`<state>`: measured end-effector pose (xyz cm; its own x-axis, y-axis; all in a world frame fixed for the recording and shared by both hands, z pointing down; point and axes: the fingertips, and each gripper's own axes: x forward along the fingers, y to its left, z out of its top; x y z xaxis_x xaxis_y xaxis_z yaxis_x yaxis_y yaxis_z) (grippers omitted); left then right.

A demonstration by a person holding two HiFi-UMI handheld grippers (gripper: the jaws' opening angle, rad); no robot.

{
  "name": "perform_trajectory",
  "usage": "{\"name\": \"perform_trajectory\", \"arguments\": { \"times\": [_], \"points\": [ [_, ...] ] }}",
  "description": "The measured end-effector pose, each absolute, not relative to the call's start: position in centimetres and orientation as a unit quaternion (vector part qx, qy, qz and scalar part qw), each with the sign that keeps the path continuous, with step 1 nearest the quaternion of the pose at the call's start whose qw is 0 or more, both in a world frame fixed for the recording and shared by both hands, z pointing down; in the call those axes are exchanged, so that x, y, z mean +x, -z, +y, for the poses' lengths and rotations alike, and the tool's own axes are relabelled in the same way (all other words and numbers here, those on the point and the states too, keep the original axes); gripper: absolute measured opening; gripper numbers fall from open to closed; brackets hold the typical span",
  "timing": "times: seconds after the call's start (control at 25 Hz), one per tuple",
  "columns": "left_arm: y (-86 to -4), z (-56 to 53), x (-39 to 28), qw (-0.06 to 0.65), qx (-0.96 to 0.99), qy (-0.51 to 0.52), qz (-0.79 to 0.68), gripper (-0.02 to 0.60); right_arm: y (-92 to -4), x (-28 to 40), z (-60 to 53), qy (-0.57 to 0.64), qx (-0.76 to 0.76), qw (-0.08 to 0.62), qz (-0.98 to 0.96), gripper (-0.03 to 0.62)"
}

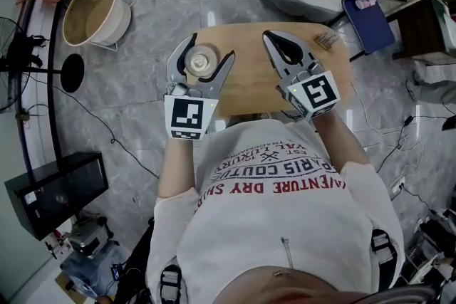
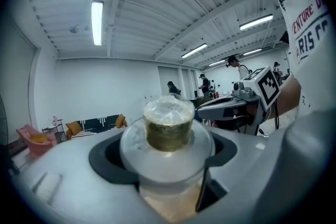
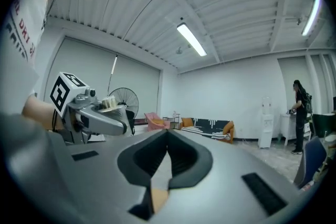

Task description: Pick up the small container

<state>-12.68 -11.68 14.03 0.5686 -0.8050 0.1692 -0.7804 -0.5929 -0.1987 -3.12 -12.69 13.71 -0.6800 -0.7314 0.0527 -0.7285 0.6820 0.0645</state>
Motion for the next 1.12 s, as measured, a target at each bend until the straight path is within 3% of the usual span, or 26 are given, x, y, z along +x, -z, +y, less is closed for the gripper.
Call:
{"name": "perform_trajectory", "arguments": {
  "times": [1.12],
  "points": [
    [-15.2, -11.0, -11.3, 0.034, -0.892, 0.127, 0.432, 0.345, -14.3, -3.7, -11.6, 0.031, 0.376, 0.048, -0.925, 0.006]
  ]
}}
